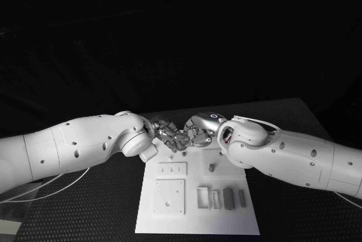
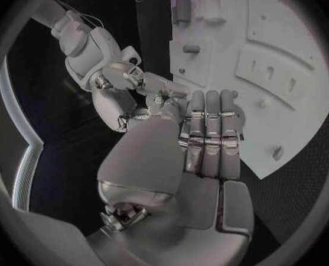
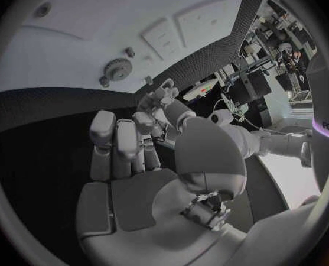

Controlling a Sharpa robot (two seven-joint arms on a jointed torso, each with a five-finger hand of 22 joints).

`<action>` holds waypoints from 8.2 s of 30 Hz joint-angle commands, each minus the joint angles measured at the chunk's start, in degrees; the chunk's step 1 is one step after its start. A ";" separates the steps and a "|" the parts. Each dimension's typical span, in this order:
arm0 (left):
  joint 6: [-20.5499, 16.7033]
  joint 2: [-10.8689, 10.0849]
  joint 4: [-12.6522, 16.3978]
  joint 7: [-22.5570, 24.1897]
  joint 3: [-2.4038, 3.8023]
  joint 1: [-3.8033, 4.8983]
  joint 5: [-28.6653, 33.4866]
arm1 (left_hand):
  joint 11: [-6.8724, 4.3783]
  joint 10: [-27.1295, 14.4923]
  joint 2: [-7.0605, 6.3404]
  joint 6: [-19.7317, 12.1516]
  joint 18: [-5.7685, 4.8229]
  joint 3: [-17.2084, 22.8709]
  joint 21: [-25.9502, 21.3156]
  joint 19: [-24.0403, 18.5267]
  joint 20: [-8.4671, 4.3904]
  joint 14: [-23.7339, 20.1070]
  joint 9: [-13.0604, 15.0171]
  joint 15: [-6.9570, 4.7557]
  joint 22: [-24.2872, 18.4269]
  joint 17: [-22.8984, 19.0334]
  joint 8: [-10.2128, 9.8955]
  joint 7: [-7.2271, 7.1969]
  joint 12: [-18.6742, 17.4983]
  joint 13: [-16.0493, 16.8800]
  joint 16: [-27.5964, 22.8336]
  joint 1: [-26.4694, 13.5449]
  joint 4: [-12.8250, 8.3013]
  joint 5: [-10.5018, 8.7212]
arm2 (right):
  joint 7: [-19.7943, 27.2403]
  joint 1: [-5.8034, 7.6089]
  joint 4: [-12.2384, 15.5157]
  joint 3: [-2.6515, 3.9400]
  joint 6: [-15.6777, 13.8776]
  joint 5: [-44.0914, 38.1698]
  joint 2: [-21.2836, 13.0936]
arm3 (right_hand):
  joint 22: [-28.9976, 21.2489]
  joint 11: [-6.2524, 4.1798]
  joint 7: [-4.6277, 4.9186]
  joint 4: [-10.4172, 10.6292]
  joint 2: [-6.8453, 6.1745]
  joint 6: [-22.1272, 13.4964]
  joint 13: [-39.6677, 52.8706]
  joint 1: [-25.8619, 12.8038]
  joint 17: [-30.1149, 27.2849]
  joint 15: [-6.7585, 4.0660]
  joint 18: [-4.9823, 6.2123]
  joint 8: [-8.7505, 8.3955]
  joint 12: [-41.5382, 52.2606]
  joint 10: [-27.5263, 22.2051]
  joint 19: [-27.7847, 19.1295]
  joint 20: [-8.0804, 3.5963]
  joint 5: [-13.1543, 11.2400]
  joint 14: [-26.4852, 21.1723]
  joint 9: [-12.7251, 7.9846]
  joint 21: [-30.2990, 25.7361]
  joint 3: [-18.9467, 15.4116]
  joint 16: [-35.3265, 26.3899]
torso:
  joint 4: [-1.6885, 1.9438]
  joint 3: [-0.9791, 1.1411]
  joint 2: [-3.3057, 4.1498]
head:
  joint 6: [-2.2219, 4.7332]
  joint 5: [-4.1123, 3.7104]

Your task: Assemble the parts on the task board

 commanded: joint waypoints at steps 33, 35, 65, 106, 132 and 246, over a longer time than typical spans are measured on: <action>1.47 -0.60 -0.90 0.11 0.01 -0.28 0.60 | -0.48 1.81 0.55 1.96 -0.48 1.49 -0.16 0.18 -0.70 1.42 0.66 -0.50 0.71 1.03 1.15 -0.69 0.33 0.85 1.31 1.16 -0.11 -0.37 | 2.18 -0.26 -1.41 -0.03 -2.26 3.30 -1.70 | -0.62 2.96 4.05 1.75 -6.09 -4.67 -2.88 -2.02 -4.63 2.68 4.87 -6.13 -2.70 -3.19 -1.27 0.08 0.28 -3.45 -2.25 -2.65 0.95 -4.73 | -0.02 0.03 -0.02 | -0.25 0.10; 1.62 -0.75 -1.02 -0.05 0.01 -0.28 0.48 | -0.51 1.89 0.58 2.03 -0.48 1.51 -0.13 0.24 -0.74 1.47 0.71 -0.54 0.76 1.10 1.21 -0.73 0.36 0.91 1.37 1.20 -0.13 -0.36 | 2.86 -0.26 -1.46 -0.03 -3.50 4.10 -2.18 | -0.79 3.57 4.72 2.38 -7.02 -6.28 -3.14 -2.16 -4.69 3.28 4.87 -7.06 -2.80 -3.59 -1.43 0.30 0.24 -3.71 -2.72 -3.00 1.14 -4.95 | 0.00 0.02 0.00 | -0.27 0.15; 8.12 -1.69 -0.36 -10.67 -2.20 -0.99 -12.40 | -3.33 3.09 0.99 4.19 -0.56 0.35 3.80 2.91 -3.24 3.05 10.43 -3.03 7.61 7.64 5.52 -3.00 10.32 8.87 10.73 -1.02 -0.24 8.02 | 11.01 2.00 -11.45 3.54 -13.93 29.59 -4.54 | -1.01 4.22 5.36 6.93 -8.25 -7.28 -4.35 -2.71 -4.64 3.95 4.87 -7.52 -1.84 -4.52 -1.43 0.92 0.20 -4.10 -3.40 -3.60 1.61 -4.99 | 0.06 0.00 0.03 | -1.49 0.36; 14.51 0.62 -1.44 -13.34 -2.20 -1.94 -15.71 | -8.84 -2.56 4.52 7.75 0.93 0.23 21.15 10.07 -10.88 4.55 29.43 -11.77 29.87 8.89 4.47 -6.49 48.65 36.40 46.15 -5.53 -0.35 12.69 | 10.29 2.10 -12.65 4.01 -10.84 29.90 -4.01 | -0.78 4.32 5.45 5.80 -7.08 -7.59 -4.87 -1.98 -4.52 4.04 4.87 -7.59 -1.26 -4.85 -1.70 0.92 0.20 -4.26 -3.62 -3.58 0.64 -4.84 | 0.04 0.04 -0.02 | -3.37 -0.43; 14.93 1.75 -2.47 -15.12 -2.21 -2.44 -19.76 | -8.89 -1.34 4.78 9.50 0.78 1.01 20.35 10.07 -10.89 4.34 30.29 -10.97 30.82 4.61 1.96 -6.67 48.10 33.72 48.04 -8.07 -3.69 14.93 | 10.16 2.10 -12.80 4.00 -9.91 29.67 -3.76 | -0.72 4.36 5.49 5.41 -6.78 -7.65 -5.07 -1.86 -4.52 4.08 4.87 -7.60 -1.12 -5.02 -1.82 0.98 0.20 -4.37 -3.70 -3.62 0.41 -4.85 | 0.01 0.08 -0.02 | -4.16 -0.54; 4.31 -0.06 1.34 -13.48 -2.22 -6.94 -32.38 | -7.77 -2.07 1.89 11.55 -0.25 27.40 15.54 13.60 -10.95 2.49 27.90 -11.35 33.69 -7.72 -7.20 -5.44 49.81 27.75 53.61 -44.34 -28.67 7.33 | 10.21 1.83 -12.84 3.99 -8.07 29.67 -4.25 | -0.66 4.42 5.55 5.48 -6.29 -7.68 -5.53 -2.47 -4.52 4.14 4.87 -7.58 -0.77 -5.32 -1.98 1.17 0.20 -4.54 -3.89 -3.75 -0.04 -4.85 | 0.02 0.01 0.02 | -6.13 -0.35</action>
